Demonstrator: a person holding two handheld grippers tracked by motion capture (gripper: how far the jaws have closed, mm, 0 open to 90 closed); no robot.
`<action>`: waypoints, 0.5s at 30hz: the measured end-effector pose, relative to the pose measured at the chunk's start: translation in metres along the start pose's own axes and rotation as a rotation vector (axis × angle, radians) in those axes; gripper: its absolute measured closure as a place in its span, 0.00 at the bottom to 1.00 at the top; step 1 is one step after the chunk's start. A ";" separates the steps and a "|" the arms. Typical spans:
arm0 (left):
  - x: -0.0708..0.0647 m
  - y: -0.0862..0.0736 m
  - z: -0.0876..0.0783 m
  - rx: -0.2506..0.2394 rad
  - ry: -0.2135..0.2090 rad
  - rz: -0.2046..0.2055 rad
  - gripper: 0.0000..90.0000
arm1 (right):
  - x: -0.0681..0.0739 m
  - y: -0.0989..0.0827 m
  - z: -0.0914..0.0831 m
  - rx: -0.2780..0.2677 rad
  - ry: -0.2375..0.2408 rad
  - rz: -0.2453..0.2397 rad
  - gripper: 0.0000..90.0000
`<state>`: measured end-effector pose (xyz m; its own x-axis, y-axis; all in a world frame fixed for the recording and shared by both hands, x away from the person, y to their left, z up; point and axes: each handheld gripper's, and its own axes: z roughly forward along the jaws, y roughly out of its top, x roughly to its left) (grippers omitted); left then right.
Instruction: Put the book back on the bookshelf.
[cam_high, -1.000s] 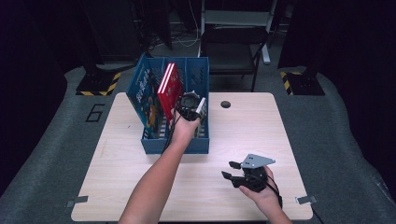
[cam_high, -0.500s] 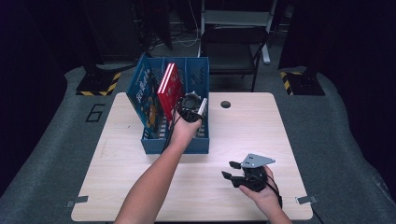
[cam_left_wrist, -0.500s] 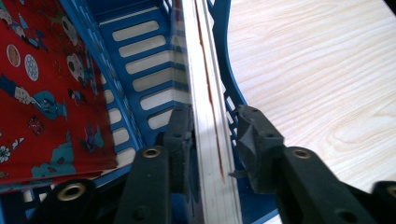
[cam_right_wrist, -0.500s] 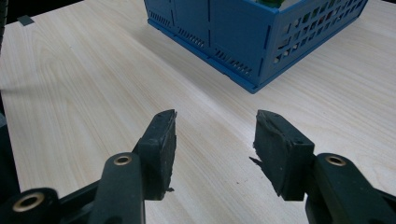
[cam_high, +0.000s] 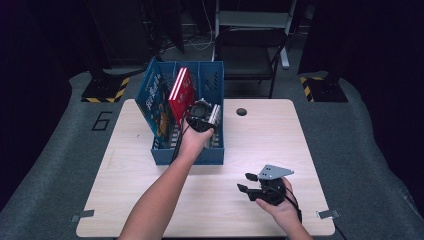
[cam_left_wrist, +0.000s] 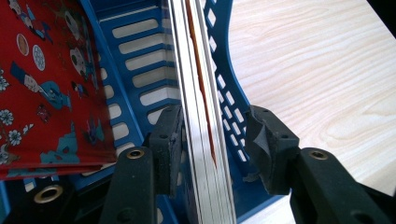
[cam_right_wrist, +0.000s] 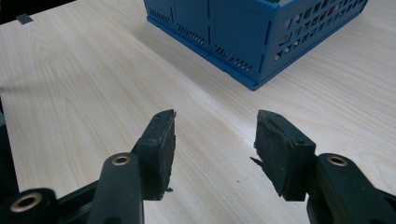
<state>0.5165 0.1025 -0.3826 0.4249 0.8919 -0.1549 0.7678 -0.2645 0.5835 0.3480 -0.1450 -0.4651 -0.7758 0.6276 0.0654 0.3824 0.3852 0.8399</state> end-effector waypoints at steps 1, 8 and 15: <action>0.000 0.000 -0.001 -0.006 0.000 0.005 0.63 | 0.000 0.000 0.000 -0.001 0.001 -0.004 0.53; 0.000 -0.003 -0.013 -0.025 -0.025 0.021 0.60 | 0.000 0.000 0.000 0.002 -0.008 0.003 0.52; -0.005 -0.008 -0.024 -0.037 -0.052 0.042 0.58 | -0.001 -0.001 0.002 0.004 -0.016 -0.002 0.52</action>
<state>0.4971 0.1090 -0.3669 0.4817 0.8597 -0.1700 0.7310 -0.2872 0.6190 0.3495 -0.1450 -0.4667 -0.7684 0.6376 0.0551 0.3828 0.3891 0.8379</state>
